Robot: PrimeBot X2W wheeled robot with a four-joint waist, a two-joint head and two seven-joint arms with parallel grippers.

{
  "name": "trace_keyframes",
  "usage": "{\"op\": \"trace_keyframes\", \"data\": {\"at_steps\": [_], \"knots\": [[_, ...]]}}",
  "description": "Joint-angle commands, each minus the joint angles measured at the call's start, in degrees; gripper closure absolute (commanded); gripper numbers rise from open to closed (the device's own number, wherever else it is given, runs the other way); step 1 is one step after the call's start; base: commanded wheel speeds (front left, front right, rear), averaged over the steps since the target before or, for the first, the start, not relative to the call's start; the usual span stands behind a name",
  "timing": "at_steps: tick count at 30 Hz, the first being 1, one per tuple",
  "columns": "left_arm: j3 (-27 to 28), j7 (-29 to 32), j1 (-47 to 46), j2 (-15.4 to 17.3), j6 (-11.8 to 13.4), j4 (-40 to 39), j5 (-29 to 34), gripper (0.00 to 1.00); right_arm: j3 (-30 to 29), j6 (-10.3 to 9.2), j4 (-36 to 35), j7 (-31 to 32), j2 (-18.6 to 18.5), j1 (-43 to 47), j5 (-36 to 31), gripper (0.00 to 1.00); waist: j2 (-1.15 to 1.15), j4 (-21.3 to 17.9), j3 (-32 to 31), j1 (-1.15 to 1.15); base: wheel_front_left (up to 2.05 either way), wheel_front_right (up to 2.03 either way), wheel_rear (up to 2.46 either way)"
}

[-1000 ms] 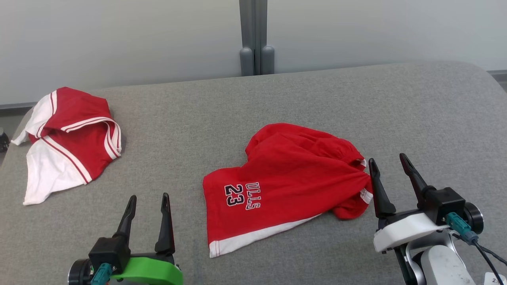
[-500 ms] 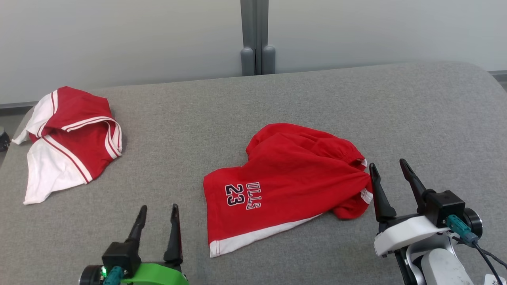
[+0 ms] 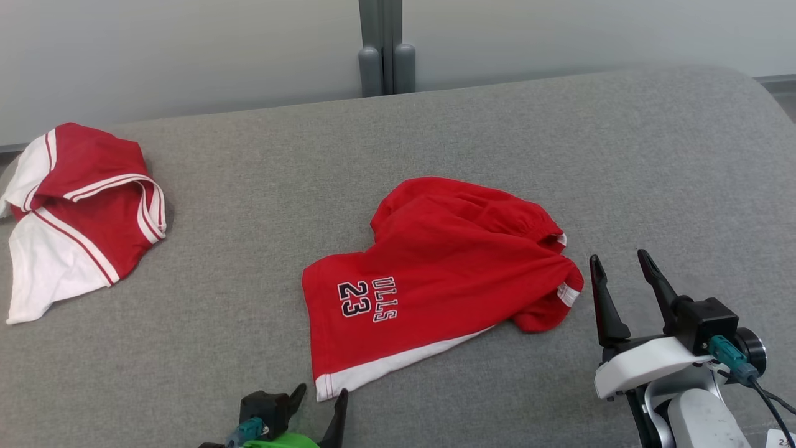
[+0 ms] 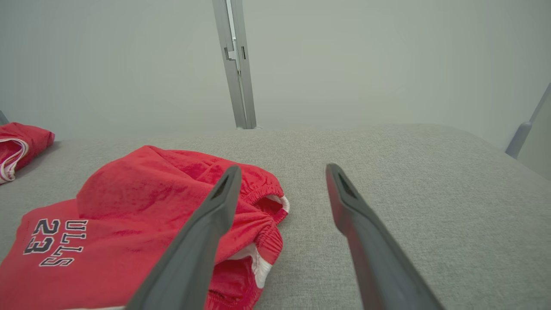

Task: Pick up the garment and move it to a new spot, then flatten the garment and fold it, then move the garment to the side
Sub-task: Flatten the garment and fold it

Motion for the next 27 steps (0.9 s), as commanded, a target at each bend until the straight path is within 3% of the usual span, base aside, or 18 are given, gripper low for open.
{"op": "trace_keyframes", "data": {"at_steps": [1, 2, 4, 5, 6, 8, 9, 24, 25, 26, 27], "knots": [[-0.09, 0.26, -1.17, 0.12, -0.17, 0.40, -0.37, 0.00, -0.16, -0.08, -0.06, -0.19, -0.11, -0.36, -0.29, 0.00, 0.00, -0.93, 0.91, 0.00, 0.00, 0.00, 0.00], [-0.14, 0.46, -1.34, 0.12, -0.14, 0.70, -0.75, 0.00, -0.18, -0.08, -0.04, -0.19, -0.11, -0.47, -0.30, 0.00, 0.00, -1.11, 1.11, 0.00, 0.00, 0.00, 0.00], [-0.22, 0.41, -1.76, 0.12, -0.07, 1.20, -1.22, 0.14, -0.33, -0.08, 0.14, -0.19, -0.11, -0.57, -0.34, 0.00, 0.00, -1.41, 1.42, 0.00, 0.00, 0.00, 0.00], [-0.27, 0.41, -1.96, 0.12, -0.05, 1.40, -1.38, 0.53, -0.47, -0.08, 0.34, -0.19, -0.11, -0.63, -0.34, 0.00, 0.00, -1.50, 1.56, 0.00, 0.00, 0.00, 0.00], [-0.31, 0.30, -2.07, 0.12, -0.07, 1.57, -1.58, 0.58, -0.53, -0.08, 0.49, -0.19, -0.10, -0.68, -0.32, 0.00, 0.00, -1.56, 1.67, 0.00, 0.00, 0.00, 0.00], [-0.38, 0.13, -2.36, 0.12, -0.03, 1.87, -1.96, 0.92, -0.56, -0.08, 1.12, -0.19, -0.10, -0.67, -0.25, 0.00, 0.00, -1.60, 1.88, 0.00, 0.00, 0.00, 0.00], [-0.42, -0.08, -2.51, 0.12, -0.03, 2.02, -2.15, 1.00, -0.45, -0.08, 1.69, -0.19, -0.10, -0.61, -0.15, 0.00, 0.00, -1.56, 1.98, 0.00, 0.00, 0.00, 0.00], [-0.94, -2.26, -4.62, 0.33, 0.35, 2.25, -2.55, 1.00, 2.66, -0.08, 17.26, -0.19, -0.11, -5.39, 0.59, 0.00, 0.00, 0.74, 3.38, 0.00, 0.00, 0.00, 0.00], [-0.97, -2.43, -4.66, 0.33, 0.35, 2.18, -2.61, 1.00, 2.92, -0.08, 17.87, -0.19, -0.11, -5.82, 0.73, 0.12, 0.00, 0.87, 3.47, 0.00, 0.00, 0.00, 0.00], [-1.04, -2.55, -4.72, 0.34, 0.35, 2.14, -2.66, 1.00, 3.07, -0.08, 18.29, -0.19, -0.14, -6.28, 0.97, 0.42, 0.00, 0.99, 3.56, 0.00, 0.00, 0.00, 0.00], [-1.06, -2.77, -4.77, 0.35, 0.37, 2.07, -2.70, 1.00, 3.21, -0.08, 18.50, -0.19, -0.14, -6.50, 1.08, 0.58, 0.00, 1.08, 3.61, 0.00, 0.00, 0.00, 0.00]]}}
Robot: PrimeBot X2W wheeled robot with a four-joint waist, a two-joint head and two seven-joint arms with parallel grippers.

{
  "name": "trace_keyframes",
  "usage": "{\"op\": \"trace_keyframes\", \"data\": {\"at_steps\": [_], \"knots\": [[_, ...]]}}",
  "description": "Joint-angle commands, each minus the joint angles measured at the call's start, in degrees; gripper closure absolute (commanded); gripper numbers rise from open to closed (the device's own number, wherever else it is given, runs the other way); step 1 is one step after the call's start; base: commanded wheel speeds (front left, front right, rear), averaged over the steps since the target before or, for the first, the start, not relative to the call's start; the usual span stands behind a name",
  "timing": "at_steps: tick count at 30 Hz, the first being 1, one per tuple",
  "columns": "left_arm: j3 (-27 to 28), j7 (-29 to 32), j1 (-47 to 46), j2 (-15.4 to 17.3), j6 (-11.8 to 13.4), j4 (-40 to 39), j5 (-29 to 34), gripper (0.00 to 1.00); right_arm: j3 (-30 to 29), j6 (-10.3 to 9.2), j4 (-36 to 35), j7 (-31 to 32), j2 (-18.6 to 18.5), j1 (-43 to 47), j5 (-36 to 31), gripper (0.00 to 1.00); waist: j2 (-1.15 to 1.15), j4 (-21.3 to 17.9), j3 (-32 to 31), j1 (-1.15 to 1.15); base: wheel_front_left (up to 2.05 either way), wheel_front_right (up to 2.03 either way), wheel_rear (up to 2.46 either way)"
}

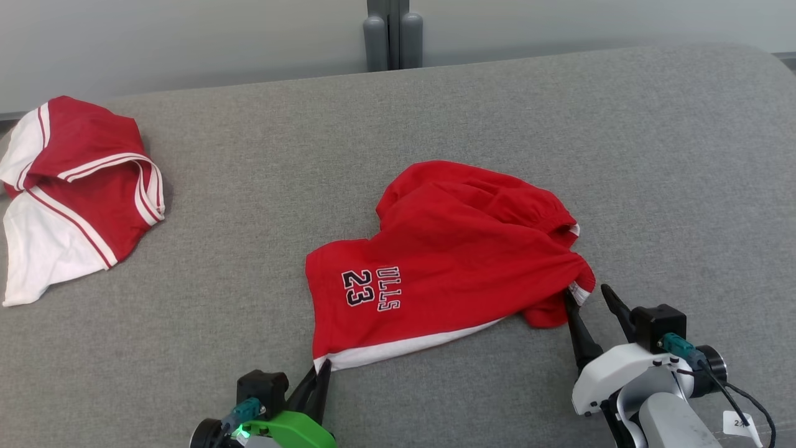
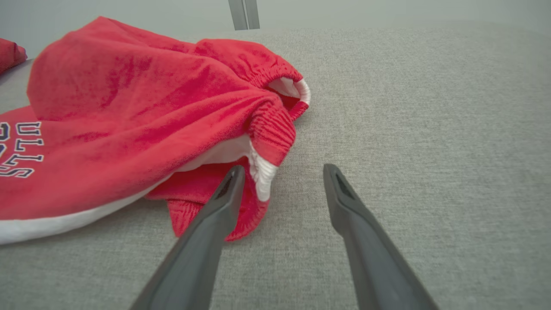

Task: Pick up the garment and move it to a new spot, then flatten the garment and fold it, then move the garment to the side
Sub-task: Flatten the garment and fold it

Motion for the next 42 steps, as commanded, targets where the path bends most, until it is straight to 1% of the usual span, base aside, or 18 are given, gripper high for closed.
{"op": "trace_keyframes", "data": {"at_steps": [1, 2, 3, 8, 12, 15, 18, 21, 23, 25, 26, 29, 31, 34, 36, 38, 40, 42], "knots": [[0.10, -0.65, -0.92, 0.32, 0.23, -0.22, -0.53, 1.00, 0.33, -0.08, 0.34, -0.19, -0.15, -0.88, 0.51, 0.72, 0.00, 0.22, 0.15, 0.00, 0.00, 0.00, 0.00], [0.19, -0.98, -1.02, 0.32, 0.29, -0.38, -0.59, 1.00, 0.57, -0.08, 0.54, -0.19, -0.14, -0.97, 0.73, 0.97, 0.00, 0.26, 0.16, 0.00, 0.00, 0.00, 0.00], [0.34, -1.28, -1.12, 0.31, 0.33, -0.58, -0.88, 1.00, 0.98, -0.08, 0.60, -0.19, -0.15, -1.12, 0.95, 1.00, 0.00, 0.29, 0.15, 0.00, 0.00, 0.00, 0.00], [0.91, -3.72, -1.67, 0.42, 1.01, -2.02, -0.85, 1.00, 2.37, -0.08, -1.38, -0.19, -0.15, -0.88, 1.82, 1.00, 0.00, 0.05, -0.43, 0.00, 0.00, 0.00, 0.00], [2.10, -6.59, -2.77, 0.48, 1.46, -5.30, -1.37, 1.00, 3.38, -0.08, -4.76, -0.19, -0.17, 0.31, 1.94, 1.00, 0.00, -0.44, -1.77, 0.00, 0.00, 0.00, 0.00], [2.98, -7.76, -4.21, 1.17, 1.93, -9.44, -0.93, 1.00, 4.09, -0.08, -9.19, -0.19, -0.14, 1.13, 2.41, 1.00, 0.00, -0.88, -3.37, 0.00, 0.00, 0.00, 0.00], [3.77, -8.19, -5.56, 1.90, 2.29, -14.24, -0.46, 1.00, 5.56, -0.08, -14.59, -0.19, -0.15, 1.34, 5.46, 1.00, 0.00, -1.54, -5.11, 0.00, 0.00, 0.00, 0.00], [4.29, -7.43, -6.84, 3.02, 2.76, -20.10, -0.13, 1.00, 7.04, -0.08, -20.53, 0.11, -0.15, 1.18, 6.97, 1.00, 0.00, -2.33, -7.20, 0.00, 0.00, 0.00, 0.00], [4.53, -6.54, -7.82, 4.01, 3.09, -24.36, 0.50, 1.00, 7.81, -0.08, -25.23, 0.77, -0.17, 0.91, 9.72, 1.00, 0.00, -2.63, -8.33, 0.00, 0.00, 0.00, 0.00], [4.82, -5.43, -9.14, 5.15, 3.41, -29.09, 1.31, 1.00, 8.17, -0.08, -30.42, 1.86, -1.37, 0.28, 9.88, 1.00, 0.00, -2.84, -8.99, 0.00, 0.00, 0.00, 0.00], [5.33, -4.08, -10.71, 6.07, 3.73, -34.22, 2.10, 1.00, 8.35, -0.07, -35.86, 3.45, -2.20, 0.09, 10.09, 1.00, 0.00, -3.01, -9.53, 0.00, 0.00, 0.00, 0.00], [5.89, -1.21, -13.15, 7.54, 4.04, -41.91, 2.85, 1.00, 8.07, -0.07, -44.28, 6.52, -3.80, -0.38, 9.43, 1.00, 0.00, -3.30, -10.08, 0.00, 0.00, 0.00, 0.00], [6.16, 1.20, -14.80, 8.48, 3.87, -45.76, 2.85, 1.00, 7.78, -0.07, -49.03, 8.82, -4.32, -0.36, 9.61, 1.00, 0.00, -3.43, -10.16, 0.00, 0.00, 0.00, 0.00], [5.89, 5.44, -17.38, 9.52, 3.07, -49.20, 1.93, 1.00, 6.81, -0.07, -54.74, 12.16, -5.38, -1.02, 9.61, 1.00, 0.00, -3.46, -9.72, 0.00, 0.00, 0.00, 0.00], [5.90, 8.17, -19.21, 10.51, 2.56, -49.78, 1.66, 1.00, 6.27, -0.07, -56.99, 14.38, -5.72, -1.41, 10.18, 1.00, 0.00, -3.52, -9.05, 0.00, 0.00, 0.00, 0.00], [6.15, 10.06, -21.05, 10.59, 2.32, -48.87, 0.67, 1.00, 5.46, -0.07, -57.43, 16.33, -5.95, -1.84, 10.36, 1.00, 0.00, -3.58, -8.09, 0.00, 0.00, 0.00, 0.00], [6.80, 11.72, -22.75, 9.96, 2.20, -46.61, -1.64, 1.00, 5.10, -0.07, -55.61, 18.35, -5.28, -2.64, 12.00, 1.00, 0.00, -3.73, -6.53, 0.00, 0.00, 0.00, 0.00], [7.27, 13.62, -24.70, 10.63, 1.74, -43.02, -3.04, 1.00, 5.06, -0.07, -52.20, 19.50, -5.09, -5.10, 13.48, 1.00, 0.00, -4.01, -4.27, 0.00, 0.00, 0.00, 0.00]]}}
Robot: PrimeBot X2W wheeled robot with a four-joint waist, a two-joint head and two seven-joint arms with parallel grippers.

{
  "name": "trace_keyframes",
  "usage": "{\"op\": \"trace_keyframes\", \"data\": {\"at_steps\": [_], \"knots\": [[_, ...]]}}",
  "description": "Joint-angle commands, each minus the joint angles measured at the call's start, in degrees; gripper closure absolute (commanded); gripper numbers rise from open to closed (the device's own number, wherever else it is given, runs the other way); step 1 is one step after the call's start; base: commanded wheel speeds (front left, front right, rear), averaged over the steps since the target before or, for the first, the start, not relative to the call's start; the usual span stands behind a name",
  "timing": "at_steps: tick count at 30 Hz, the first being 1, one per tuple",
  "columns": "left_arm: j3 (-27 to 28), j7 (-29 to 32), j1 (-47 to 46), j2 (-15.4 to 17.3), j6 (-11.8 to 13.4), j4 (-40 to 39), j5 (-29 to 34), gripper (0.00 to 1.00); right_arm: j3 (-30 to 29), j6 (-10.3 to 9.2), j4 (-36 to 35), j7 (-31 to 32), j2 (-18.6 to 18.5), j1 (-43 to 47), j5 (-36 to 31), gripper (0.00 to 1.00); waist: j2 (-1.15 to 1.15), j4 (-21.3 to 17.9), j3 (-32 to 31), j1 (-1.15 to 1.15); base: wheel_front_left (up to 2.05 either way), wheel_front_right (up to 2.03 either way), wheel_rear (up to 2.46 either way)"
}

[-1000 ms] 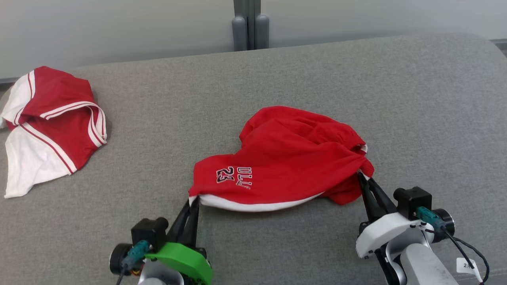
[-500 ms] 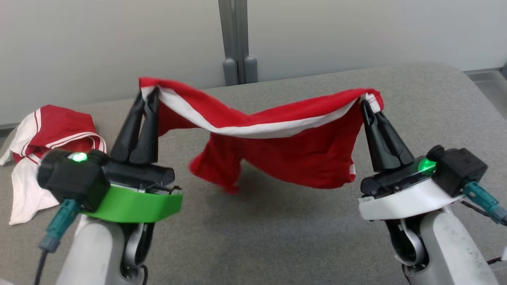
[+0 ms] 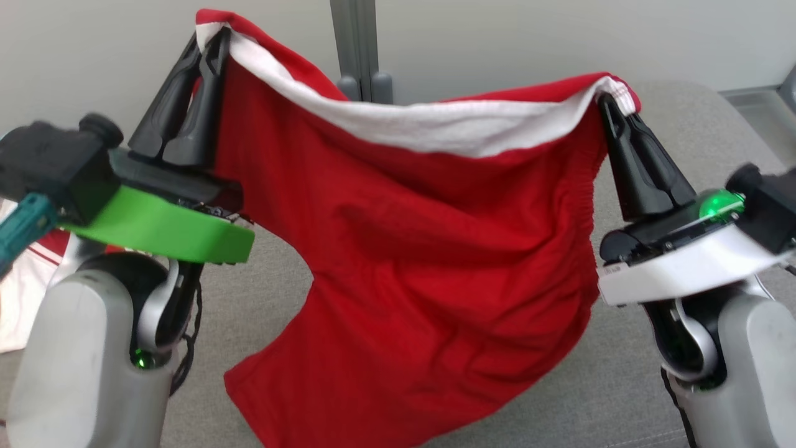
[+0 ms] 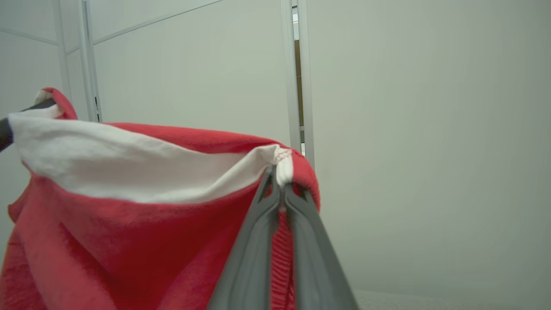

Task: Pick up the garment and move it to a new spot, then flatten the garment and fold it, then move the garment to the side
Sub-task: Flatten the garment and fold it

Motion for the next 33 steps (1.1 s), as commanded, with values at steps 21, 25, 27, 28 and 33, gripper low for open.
{"op": "trace_keyframes", "data": {"at_steps": [21, 25, 27, 28, 33], "knots": [[-1.84, -14.29, -32.75, -1.71, -2.86, 47.21, 2.73, 1.00, 8.38, -0.07, 62.79, -17.92, 4.46, -48.50, -7.37, 1.00, 0.00, 0.26, 22.52, 0.00, 0.00, 0.00, 0.00], [-3.23, -18.24, -28.17, -2.73, -3.47, 50.92, 1.63, 1.00, 10.25, -0.06, 68.44, -19.32, 4.82, -45.66, -5.87, 1.00, 0.00, 0.79, 24.66, 0.00, 0.00, 0.00, 0.00], [-3.58, -19.78, -25.47, -2.69, -3.79, 51.37, 0.87, 1.00, 11.28, -0.07, 68.00, -19.57, 4.77, -44.66, -4.52, 1.00, 0.00, 0.76, 25.26, 0.00, 0.00, 0.00, 0.00], [-3.67, -20.55, -24.02, -2.38, -3.82, 51.24, 0.55, 1.00, 11.86, -0.07, 66.65, -19.60, 4.81, -43.68, -3.72, 1.00, 0.00, 0.72, 25.37, 0.00, 0.00, 0.00, 0.00], [-2.62, -22.98, -17.48, -0.74, -3.55, 47.55, 0.01, 1.00, 13.79, -0.07, 58.44, -19.47, 4.75, -36.37, -1.22, 1.00, 0.00, 0.25, 24.20, 0.00, 0.00, 0.00, 0.00]]}}
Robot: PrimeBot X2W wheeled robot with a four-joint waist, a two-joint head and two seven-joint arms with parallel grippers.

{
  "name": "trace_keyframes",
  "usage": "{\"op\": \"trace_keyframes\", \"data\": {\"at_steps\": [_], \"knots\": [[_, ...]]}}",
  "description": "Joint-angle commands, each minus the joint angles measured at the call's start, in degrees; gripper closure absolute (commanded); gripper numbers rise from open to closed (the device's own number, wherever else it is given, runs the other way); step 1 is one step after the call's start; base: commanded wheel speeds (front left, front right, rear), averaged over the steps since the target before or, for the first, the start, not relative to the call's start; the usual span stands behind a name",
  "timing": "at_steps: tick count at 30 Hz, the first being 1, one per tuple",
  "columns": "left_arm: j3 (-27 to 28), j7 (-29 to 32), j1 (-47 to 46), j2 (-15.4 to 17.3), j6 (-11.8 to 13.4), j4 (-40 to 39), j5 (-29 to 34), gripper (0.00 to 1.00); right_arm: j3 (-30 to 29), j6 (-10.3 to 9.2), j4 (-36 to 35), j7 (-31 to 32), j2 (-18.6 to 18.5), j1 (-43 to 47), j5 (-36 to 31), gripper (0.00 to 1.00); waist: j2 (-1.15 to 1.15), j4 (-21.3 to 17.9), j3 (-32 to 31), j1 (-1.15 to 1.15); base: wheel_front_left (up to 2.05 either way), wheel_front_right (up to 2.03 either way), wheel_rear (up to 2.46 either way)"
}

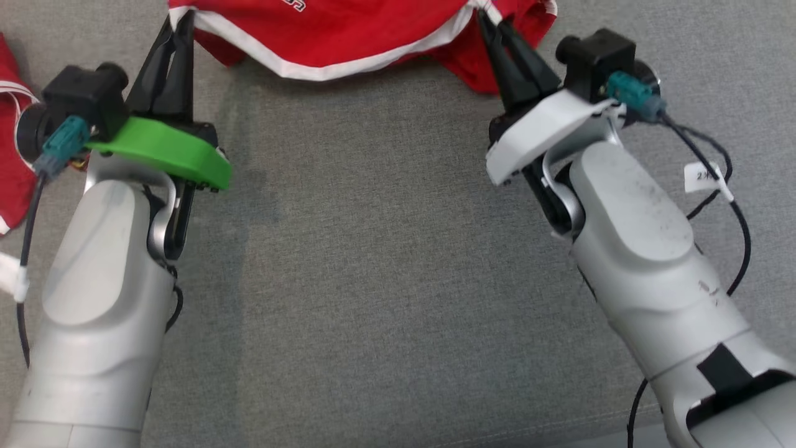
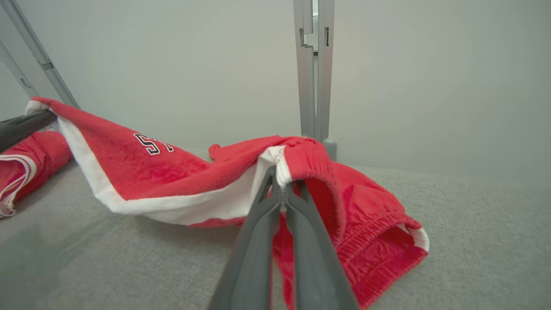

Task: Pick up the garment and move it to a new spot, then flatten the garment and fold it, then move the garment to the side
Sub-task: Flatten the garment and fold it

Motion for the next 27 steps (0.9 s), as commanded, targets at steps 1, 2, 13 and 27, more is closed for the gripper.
{"op": "trace_keyframes", "data": {"at_steps": [1, 2, 13, 27], "knots": [[0.80, -0.63, 2.86, 0.32, 0.36, -2.10, -0.65, 1.00, 0.18, -0.08, -2.29, -0.14, -0.52, 2.94, 0.78, 1.00, 0.00, -0.22, -1.06, -0.01, 0.00, 0.00, 0.00], [1.23, -0.69, 4.64, 0.55, 0.43, -3.44, -0.90, 1.00, 0.15, -0.08, -3.87, -0.15, -0.86, 4.66, 1.13, 1.00, 0.00, -0.22, -1.55, -0.01, 0.00, 0.00, 0.00], [3.07, -1.08, 27.11, 0.63, 4.01, -25.17, -0.48, 1.00, -0.90, -0.08, -21.79, -0.16, -3.12, 25.88, 1.82, 1.00, 0.00, 0.88, -9.24, -0.01, 0.00, 0.00, 0.00], [2.03, 3.89, 52.08, 0.61, 11.35, -49.98, -0.81, 1.00, -5.33, -0.07, -43.78, 1.76, -5.73, 50.36, -0.31, 1.00, 0.00, 2.55, -21.39, -0.01, 0.00, 0.00, 0.00]]}}
